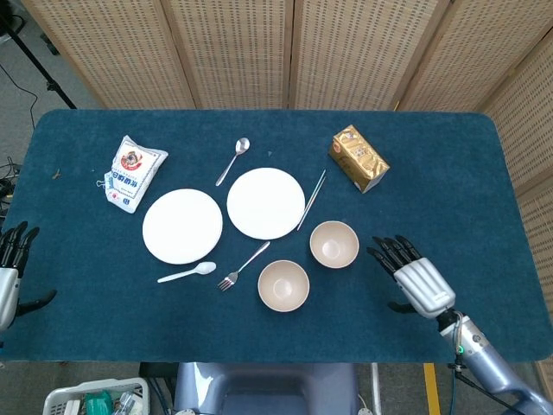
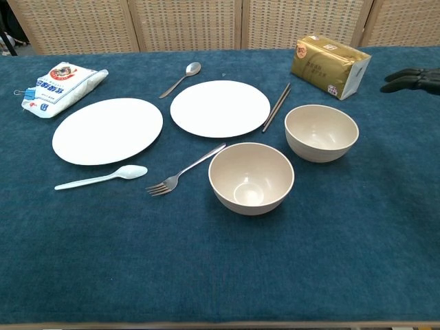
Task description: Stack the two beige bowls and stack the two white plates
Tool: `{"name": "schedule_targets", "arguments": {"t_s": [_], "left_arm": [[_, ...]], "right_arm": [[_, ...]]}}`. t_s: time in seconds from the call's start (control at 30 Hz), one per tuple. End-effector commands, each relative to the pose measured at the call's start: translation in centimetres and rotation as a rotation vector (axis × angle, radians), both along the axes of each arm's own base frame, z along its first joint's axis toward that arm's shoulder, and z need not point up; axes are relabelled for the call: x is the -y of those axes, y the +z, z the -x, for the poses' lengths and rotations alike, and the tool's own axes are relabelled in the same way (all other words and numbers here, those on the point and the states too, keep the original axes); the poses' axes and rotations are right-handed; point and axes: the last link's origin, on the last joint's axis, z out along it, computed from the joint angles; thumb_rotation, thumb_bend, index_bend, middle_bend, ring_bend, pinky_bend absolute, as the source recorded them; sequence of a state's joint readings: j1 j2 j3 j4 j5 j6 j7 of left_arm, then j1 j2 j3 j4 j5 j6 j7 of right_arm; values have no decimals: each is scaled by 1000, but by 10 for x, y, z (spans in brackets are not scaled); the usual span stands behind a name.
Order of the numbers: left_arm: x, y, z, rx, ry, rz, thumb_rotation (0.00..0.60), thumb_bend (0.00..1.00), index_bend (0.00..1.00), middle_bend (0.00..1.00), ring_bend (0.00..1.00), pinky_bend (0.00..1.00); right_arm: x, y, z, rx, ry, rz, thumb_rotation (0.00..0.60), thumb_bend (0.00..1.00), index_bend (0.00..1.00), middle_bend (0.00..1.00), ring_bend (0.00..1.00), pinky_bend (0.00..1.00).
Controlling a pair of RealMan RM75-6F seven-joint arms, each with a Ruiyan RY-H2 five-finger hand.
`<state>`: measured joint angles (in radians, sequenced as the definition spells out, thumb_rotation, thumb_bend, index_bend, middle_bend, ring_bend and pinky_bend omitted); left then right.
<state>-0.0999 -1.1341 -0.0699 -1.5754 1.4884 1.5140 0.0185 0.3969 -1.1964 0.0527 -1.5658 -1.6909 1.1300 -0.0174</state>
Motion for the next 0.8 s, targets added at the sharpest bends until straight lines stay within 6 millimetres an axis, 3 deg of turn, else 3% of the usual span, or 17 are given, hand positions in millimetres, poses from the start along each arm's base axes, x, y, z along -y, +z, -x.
{"name": "schedule_targets", "arguments": {"t_s": [0.03,0.2,0.53,0.8], "left_arm": [[0,2,0,5,0,-3,600,66,0,0,0,0],[-1,4,3,14,11,-6,600,66,0,0,0,0],[-3,12,5,43,16,-34,600,66,0,0,0,0],[-4,15,5,59,20,-38,600,66,0,0,0,0]], "right_arm": [[17,-18,-3,-54,4,-12,600,0,47,0,0,0],[27,-38,-4,-61,2,-19,600,0,147,0,0,0],[43,-62,-6,-77,4,-8,600,13,213,0,0,0],[50,-74,-5,-58,-6,-2,600,247,417,0,0,0]]}}
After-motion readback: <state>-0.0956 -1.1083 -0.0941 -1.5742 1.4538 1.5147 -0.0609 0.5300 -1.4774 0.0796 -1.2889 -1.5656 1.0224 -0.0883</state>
